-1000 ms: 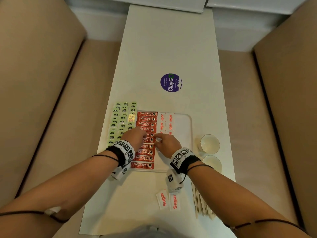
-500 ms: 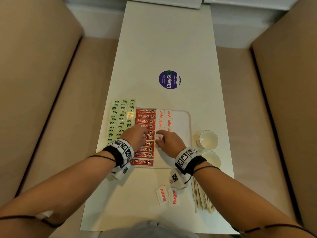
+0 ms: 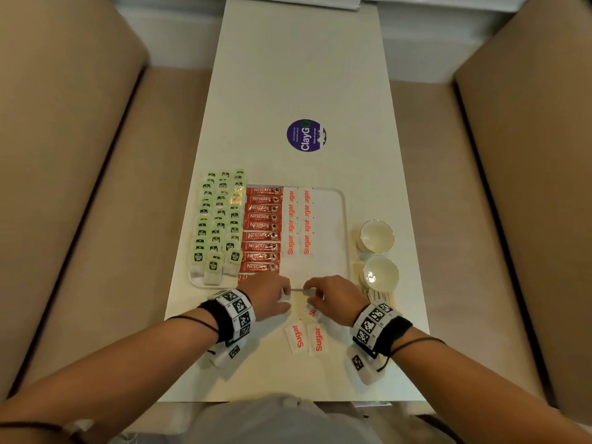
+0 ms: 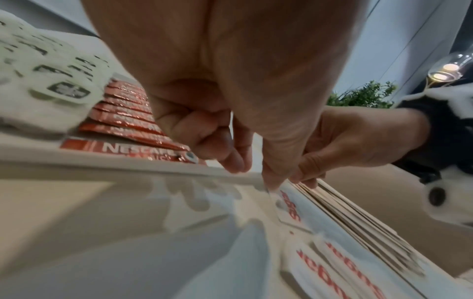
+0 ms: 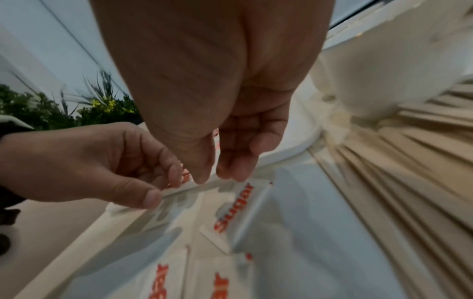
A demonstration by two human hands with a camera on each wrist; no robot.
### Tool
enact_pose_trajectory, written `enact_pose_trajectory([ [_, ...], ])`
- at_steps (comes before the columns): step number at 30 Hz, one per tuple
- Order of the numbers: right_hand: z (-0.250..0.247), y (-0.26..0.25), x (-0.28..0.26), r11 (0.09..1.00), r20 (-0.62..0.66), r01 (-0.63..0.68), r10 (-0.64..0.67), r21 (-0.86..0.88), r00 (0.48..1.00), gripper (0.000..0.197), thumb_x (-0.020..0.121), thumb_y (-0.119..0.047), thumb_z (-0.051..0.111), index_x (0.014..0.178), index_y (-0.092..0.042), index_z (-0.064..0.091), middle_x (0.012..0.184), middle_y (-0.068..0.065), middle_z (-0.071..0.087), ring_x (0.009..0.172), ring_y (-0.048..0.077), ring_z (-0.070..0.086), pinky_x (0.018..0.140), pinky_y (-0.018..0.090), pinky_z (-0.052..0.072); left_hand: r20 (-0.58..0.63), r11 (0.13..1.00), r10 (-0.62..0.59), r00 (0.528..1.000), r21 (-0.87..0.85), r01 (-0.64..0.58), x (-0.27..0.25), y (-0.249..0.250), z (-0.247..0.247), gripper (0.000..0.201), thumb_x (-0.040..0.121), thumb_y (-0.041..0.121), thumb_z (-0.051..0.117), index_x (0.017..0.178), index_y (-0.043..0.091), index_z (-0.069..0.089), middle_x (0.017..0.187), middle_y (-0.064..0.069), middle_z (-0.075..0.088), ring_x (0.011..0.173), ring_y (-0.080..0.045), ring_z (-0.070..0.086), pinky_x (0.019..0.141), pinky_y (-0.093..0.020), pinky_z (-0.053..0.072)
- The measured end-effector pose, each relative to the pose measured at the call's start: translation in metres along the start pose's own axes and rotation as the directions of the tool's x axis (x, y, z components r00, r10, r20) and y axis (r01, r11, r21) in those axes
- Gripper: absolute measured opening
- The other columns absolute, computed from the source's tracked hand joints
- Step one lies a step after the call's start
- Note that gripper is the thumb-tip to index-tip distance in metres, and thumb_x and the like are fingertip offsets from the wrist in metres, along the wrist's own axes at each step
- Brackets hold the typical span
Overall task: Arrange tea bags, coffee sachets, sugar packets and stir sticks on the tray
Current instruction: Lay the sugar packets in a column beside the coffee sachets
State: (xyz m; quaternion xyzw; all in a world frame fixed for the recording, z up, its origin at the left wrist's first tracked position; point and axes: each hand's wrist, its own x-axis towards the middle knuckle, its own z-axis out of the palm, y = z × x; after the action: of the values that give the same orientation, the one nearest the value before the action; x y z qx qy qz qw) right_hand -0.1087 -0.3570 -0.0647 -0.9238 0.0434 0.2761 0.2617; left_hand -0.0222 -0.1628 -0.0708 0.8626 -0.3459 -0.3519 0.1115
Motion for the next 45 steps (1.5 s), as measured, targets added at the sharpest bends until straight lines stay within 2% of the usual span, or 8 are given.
enact_pose_trajectory([
  [7, 0.013, 0.011, -0.010, 0.976, 0.079, 0.072, -0.057, -0.207, 0.995, 0.027, 0.094, -0.028, 0.060, 0.121, -0.030, 0.063, 0.096, 0.000, 0.073, 0.091, 0.024, 0.069, 0.076, 0.035, 0.055, 0.100, 0.994, 0.033, 0.994, 0.102, -0.043, -0.008, 0.015, 0.028, 0.041, 0.081, 0.053, 0.071, 0.110, 0.025, 0.066, 0.098, 0.007, 0.065, 0.086, -0.016, 0.060, 0.074, -0.028, 0.049],
  [16, 0.025, 0.016, -0.010, 0.961, 0.041, 0.100, -0.092, -0.259, 0.995, 0.040, 0.091, -0.037, 0.070, 0.127, -0.027, 0.057, 0.116, -0.005, 0.071, 0.103, 0.022, 0.067, 0.084, 0.033, 0.052, 0.066, 0.985, -0.002, 0.998, 0.171, -0.009, -0.015, 0.029, 0.048, 0.053, 0.071, 0.063, 0.076, 0.098, 0.024, 0.052, 0.098, 0.002, 0.058, 0.083, -0.020, 0.055, 0.072, -0.033, 0.047],
  [24, 0.028, 0.020, -0.012, 0.980, -0.004, 0.049, -0.051, -0.194, 0.999, 0.043, 0.089, -0.034, 0.073, 0.130, -0.026, 0.059, 0.123, -0.005, 0.070, 0.110, 0.020, 0.065, 0.091, 0.033, 0.051, 0.035, 0.990, -0.058, 0.998, 0.130, 0.053, -0.018, 0.035, 0.060, 0.050, 0.078, 0.048, 0.075, 0.116, 0.020, 0.061, 0.113, -0.002, 0.059, 0.098, -0.025, 0.062, 0.084, -0.033, 0.052],
  [29, 0.028, 0.031, -0.020, 0.989, -0.057, -0.001, -0.008, -0.146, 0.998, 0.045, 0.088, -0.030, 0.075, 0.130, -0.022, 0.061, 0.121, -0.003, 0.070, 0.111, 0.020, 0.065, 0.092, 0.031, 0.050, 0.075, 0.992, -0.128, 0.989, 0.028, 0.126, -0.019, 0.027, 0.053, 0.036, 0.081, 0.040, 0.074, 0.107, 0.017, 0.065, 0.107, 0.000, 0.066, 0.098, -0.024, 0.064, 0.082, -0.031, 0.051],
  [32, 0.028, 0.031, -0.024, 0.989, -0.057, -0.019, 0.011, -0.143, 0.998, 0.043, 0.089, -0.029, 0.074, 0.129, -0.020, 0.062, 0.121, -0.002, 0.070, 0.111, 0.020, 0.065, 0.091, 0.031, 0.049, 0.080, 0.983, -0.154, 0.985, -0.088, 0.161, -0.020, 0.025, 0.049, 0.018, 0.082, 0.034, 0.072, 0.084, 0.019, 0.062, 0.091, 0.000, 0.066, 0.086, -0.023, 0.064, 0.072, -0.029, 0.050],
  [35, 0.026, 0.030, -0.023, 0.984, -0.056, -0.001, -0.009, -0.177, 0.998, 0.037, 0.090, -0.030, 0.073, 0.124, -0.019, 0.064, 0.118, -0.002, 0.071, 0.108, 0.021, 0.066, 0.091, 0.033, 0.052, 0.091, 0.942, -0.194, 0.977, -0.259, 0.211, -0.020, 0.024, 0.045, 0.019, 0.082, 0.027, 0.071, 0.073, 0.020, 0.056, 0.076, 0.002, 0.063, 0.071, -0.018, 0.059, 0.062, -0.026, 0.044],
  [39, 0.027, 0.030, -0.025, 0.936, -0.037, 0.102, -0.121, -0.338, 0.992, 0.020, 0.096, -0.033, 0.062, 0.109, -0.018, 0.065, 0.098, 0.001, 0.069, 0.089, 0.025, 0.068, 0.074, 0.032, 0.053, 0.166, 0.861, -0.224, 0.960, -0.428, 0.275, -0.020, 0.025, 0.038, 0.017, 0.075, 0.017, 0.069, 0.067, 0.016, 0.054, 0.065, -0.006, 0.069, 0.061, -0.026, 0.064, 0.061, -0.031, 0.050],
  [45, 0.028, 0.029, -0.026, 0.904, -0.041, 0.150, -0.182, -0.400, 0.983, 0.026, 0.099, -0.035, 0.055, 0.112, -0.015, 0.066, 0.104, 0.004, 0.060, 0.079, 0.028, 0.066, 0.067, 0.036, 0.055, 0.220, 0.634, -0.274, 0.936, -0.691, 0.348, -0.021, 0.031, 0.037, 0.014, 0.088, -0.001, 0.052, 0.092, 0.012, 0.055, 0.089, -0.017, 0.075, 0.066, -0.026, 0.067, 0.061, -0.031, 0.055],
])
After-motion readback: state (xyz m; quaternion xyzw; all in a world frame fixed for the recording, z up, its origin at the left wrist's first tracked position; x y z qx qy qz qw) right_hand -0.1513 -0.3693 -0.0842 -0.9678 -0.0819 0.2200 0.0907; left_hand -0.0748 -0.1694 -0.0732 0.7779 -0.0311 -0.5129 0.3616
